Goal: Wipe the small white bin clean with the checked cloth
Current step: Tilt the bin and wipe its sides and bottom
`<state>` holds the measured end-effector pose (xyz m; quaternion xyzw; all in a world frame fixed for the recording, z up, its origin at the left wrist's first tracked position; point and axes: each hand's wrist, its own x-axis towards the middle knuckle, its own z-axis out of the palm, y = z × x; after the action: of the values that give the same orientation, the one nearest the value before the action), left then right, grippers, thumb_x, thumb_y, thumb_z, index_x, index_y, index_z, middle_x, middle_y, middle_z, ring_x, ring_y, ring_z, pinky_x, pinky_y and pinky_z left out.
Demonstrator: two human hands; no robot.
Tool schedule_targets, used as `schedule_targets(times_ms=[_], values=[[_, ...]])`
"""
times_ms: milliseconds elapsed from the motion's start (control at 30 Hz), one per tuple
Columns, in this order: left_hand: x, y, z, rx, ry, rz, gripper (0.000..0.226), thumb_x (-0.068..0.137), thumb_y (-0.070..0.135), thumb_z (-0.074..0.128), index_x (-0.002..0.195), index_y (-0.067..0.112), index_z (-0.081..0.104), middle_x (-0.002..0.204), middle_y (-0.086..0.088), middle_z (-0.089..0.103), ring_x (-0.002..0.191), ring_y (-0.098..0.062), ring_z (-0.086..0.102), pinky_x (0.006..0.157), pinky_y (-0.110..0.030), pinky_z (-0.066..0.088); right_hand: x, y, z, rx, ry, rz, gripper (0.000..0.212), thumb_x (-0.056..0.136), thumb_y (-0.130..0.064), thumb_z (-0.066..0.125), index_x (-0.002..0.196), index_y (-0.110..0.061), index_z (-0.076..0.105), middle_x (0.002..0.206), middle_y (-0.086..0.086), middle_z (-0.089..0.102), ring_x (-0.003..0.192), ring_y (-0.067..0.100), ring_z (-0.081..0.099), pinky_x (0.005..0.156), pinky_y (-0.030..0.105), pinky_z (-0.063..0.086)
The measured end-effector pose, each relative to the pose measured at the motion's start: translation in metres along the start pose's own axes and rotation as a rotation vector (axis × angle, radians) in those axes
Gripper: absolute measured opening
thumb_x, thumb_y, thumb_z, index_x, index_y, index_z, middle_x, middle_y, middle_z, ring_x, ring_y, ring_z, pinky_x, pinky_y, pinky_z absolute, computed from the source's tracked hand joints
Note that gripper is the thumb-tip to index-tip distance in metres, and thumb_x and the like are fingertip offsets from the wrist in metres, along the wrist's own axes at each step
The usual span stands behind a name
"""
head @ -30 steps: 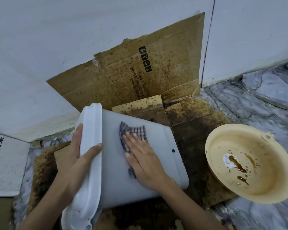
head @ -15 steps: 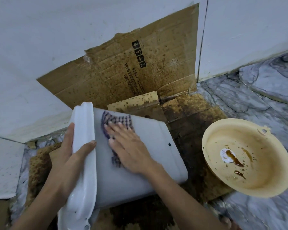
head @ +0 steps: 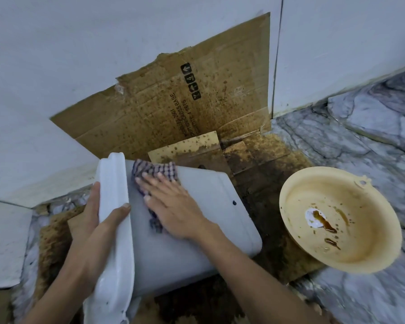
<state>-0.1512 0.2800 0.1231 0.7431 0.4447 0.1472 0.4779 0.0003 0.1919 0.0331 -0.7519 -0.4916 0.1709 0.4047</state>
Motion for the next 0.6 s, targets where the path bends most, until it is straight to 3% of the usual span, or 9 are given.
schedule_targets(times_ms=[67, 133, 233, 333, 500, 600], values=[[0.0, -0.002, -0.002, -0.025, -0.003, -0.014, 0.077, 0.076, 0.068, 0.067, 0.143, 0.073, 0.028, 0.155, 0.027, 0.042, 0.133, -0.014, 0.052, 0.098, -0.041, 0.045, -0.051, 0.001, 0.006, 0.008, 0.004, -0.066, 0.046, 0.105, -0.051, 0.02, 0.151, -0.051, 0.017, 0.164, -0.022, 0.016, 0.151, -0.001, 0.005, 0.122, 0.024, -0.004], [-0.001, -0.002, -0.003, -0.04, -0.024, -0.009, 0.076, 0.076, 0.068, 0.067, 0.142, 0.074, 0.03, 0.151, 0.025, 0.048, 0.127, -0.014, 0.057, 0.098, -0.043, 0.048, -0.105, 0.032, 0.008, -0.019, 0.074, 0.077, 0.045, 0.104, -0.055, 0.011, 0.149, -0.056, 0.016, 0.162, -0.026, 0.013, 0.149, -0.006, 0.004, 0.123, 0.026, 0.0], [-0.003, 0.0, -0.002, -0.048, -0.06, 0.006, 0.074, 0.078, 0.067, 0.066, 0.143, 0.073, 0.03, 0.153, 0.028, 0.045, 0.134, -0.018, 0.053, 0.11, -0.056, 0.042, -0.155, 0.093, 0.001, -0.04, 0.171, 0.444, 0.049, 0.105, -0.047, 0.01, 0.153, -0.04, 0.017, 0.164, -0.014, 0.016, 0.151, 0.001, 0.008, 0.124, 0.035, 0.009], [-0.005, 0.003, 0.001, -0.035, -0.075, 0.006, 0.073, 0.079, 0.067, 0.064, 0.142, 0.075, 0.028, 0.155, 0.028, 0.043, 0.135, -0.02, 0.052, 0.111, -0.058, 0.041, -0.127, 0.126, -0.014, 0.117, 0.18, 0.663, 0.051, 0.108, -0.038, 0.022, 0.157, -0.027, 0.015, 0.167, -0.007, 0.012, 0.152, 0.006, 0.005, 0.123, 0.031, 0.0], [-0.006, 0.007, 0.002, -0.024, -0.03, -0.021, 0.071, 0.081, 0.065, 0.063, 0.14, 0.077, 0.026, 0.154, 0.023, 0.045, 0.133, -0.023, 0.052, 0.108, -0.057, 0.042, -0.066, 0.107, -0.021, 0.081, 0.172, 0.571, 0.052, 0.109, -0.033, 0.025, 0.158, -0.017, 0.018, 0.166, -0.004, 0.013, 0.151, 0.006, 0.008, 0.123, 0.026, 0.001], [-0.005, 0.01, 0.004, -0.042, -0.043, -0.018, 0.072, 0.081, 0.063, 0.064, 0.141, 0.076, 0.027, 0.152, 0.025, 0.046, 0.129, -0.018, 0.054, 0.097, -0.047, 0.046, -0.098, 0.068, 0.0, 0.036, 0.183, 0.354, 0.05, 0.106, -0.046, 0.021, 0.156, -0.04, 0.014, 0.161, -0.024, 0.009, 0.146, -0.009, 0.003, 0.119, 0.015, -0.002]])
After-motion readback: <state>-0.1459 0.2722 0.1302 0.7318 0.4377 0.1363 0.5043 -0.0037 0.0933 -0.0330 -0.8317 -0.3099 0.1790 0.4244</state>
